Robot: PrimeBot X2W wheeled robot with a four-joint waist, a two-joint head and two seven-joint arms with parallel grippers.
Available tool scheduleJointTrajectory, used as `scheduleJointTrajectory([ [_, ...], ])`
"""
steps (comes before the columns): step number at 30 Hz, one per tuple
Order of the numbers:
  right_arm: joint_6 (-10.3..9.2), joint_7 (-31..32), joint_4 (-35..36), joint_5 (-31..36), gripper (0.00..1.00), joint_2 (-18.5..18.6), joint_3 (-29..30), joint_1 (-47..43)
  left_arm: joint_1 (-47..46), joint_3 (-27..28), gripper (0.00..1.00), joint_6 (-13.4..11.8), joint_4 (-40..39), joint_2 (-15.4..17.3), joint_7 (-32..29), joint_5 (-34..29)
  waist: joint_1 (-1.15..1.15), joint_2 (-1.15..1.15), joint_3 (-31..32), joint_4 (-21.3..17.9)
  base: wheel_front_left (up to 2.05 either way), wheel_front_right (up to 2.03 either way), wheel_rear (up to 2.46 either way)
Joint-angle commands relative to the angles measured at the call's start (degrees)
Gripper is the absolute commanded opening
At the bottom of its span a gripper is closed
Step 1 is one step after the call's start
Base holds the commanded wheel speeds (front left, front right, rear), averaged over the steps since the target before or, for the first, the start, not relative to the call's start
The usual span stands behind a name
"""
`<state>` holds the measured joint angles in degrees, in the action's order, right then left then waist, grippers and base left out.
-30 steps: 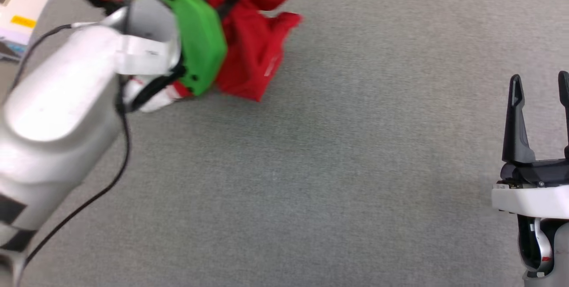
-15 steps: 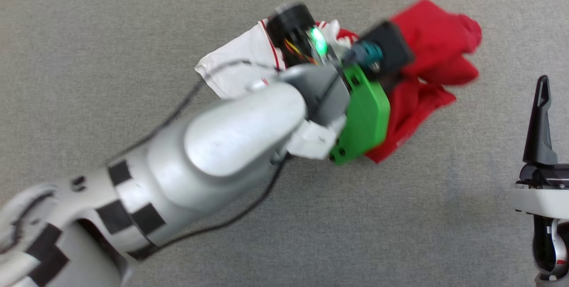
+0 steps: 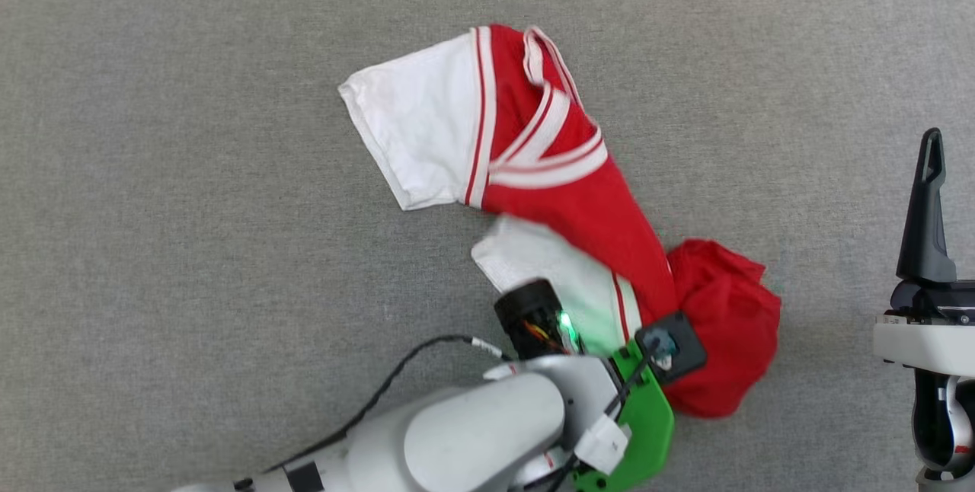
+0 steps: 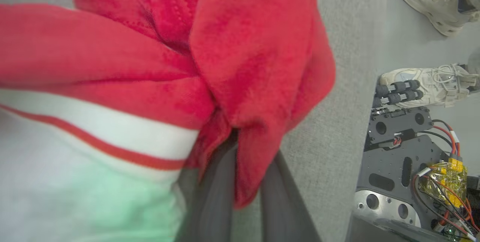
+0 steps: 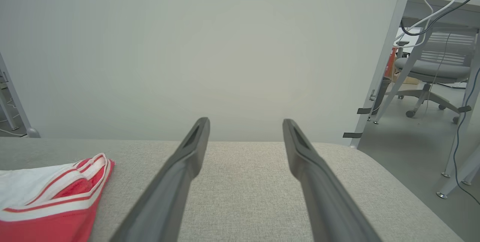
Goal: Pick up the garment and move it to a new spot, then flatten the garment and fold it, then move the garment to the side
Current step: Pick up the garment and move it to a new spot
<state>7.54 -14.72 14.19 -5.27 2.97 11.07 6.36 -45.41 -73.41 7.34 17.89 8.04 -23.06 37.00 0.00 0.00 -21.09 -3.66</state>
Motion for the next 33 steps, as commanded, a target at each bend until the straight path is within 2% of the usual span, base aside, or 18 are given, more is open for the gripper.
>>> scheduleJointTrajectory([
  [1,-0.05,-0.28,0.01,-0.16,1.00,-0.09,-0.14,0.76,1.74,0.07,0.00,0.14,-0.49,-0.52,-0.72,-0.89,0.00,0.00,-0.29,-0.16,0.00,0.00,0.00],
  [4,-0.05,-0.28,-0.30,-0.06,1.00,-0.09,-0.20,0.69,2.55,0.06,0.00,0.14,-0.64,-0.79,0.25,-1.32,0.00,0.00,-0.26,0.01,0.00,0.00,0.00],
  [5,-0.05,-0.28,-0.39,0.00,1.00,-0.09,-0.13,0.61,2.13,0.06,0.17,0.14,-0.21,-0.85,1.63,-1.59,0.00,0.00,-0.03,0.17,0.00,0.00,0.00],
  [6,-0.05,-0.28,-0.52,0.10,1.00,-0.09,-0.06,0.44,1.46,0.06,0.98,0.14,0.42,-0.98,3.69,-2.15,0.00,0.00,0.35,0.37,0.00,0.00,0.00],
  [14,-0.05,-0.28,-1.13,0.69,1.00,-0.09,0.57,-2.49,-1.87,1.35,1.00,0.10,4.64,-2.52,20.84,-1.70,0.00,0.00,6.51,2.93,0.00,0.00,0.00],
  [17,-0.05,-0.28,-1.16,0.74,1.00,-0.09,0.58,-3.82,-1.62,3.48,1.00,-1.31,4.73,-2.42,24.95,-1.57,0.00,0.00,8.77,3.94,0.00,0.00,0.00],
  [23,-0.05,-0.28,-1.14,1.00,1.00,-0.09,0.53,-5.88,0.41,7.06,1.00,-6.01,2.63,0.87,29.13,-1.33,0.00,0.00,12.30,5.90,0.00,0.00,0.00],
  [26,-0.05,-0.28,-0.88,1.01,1.00,-0.09,0.52,-6.51,2.18,9.97,1.00,-9.19,0.89,3.43,31.83,-0.65,0.00,0.00,13.29,6.68,0.00,0.00,0.00],
  [33,-0.05,-0.28,-0.82,1.30,1.00,-0.09,-1.30,-7.54,7.75,19.45,1.00,-18.97,-2.69,10.70,37.50,-0.94,0.00,0.00,14.69,7.41,0.00,0.00,0.00],
])
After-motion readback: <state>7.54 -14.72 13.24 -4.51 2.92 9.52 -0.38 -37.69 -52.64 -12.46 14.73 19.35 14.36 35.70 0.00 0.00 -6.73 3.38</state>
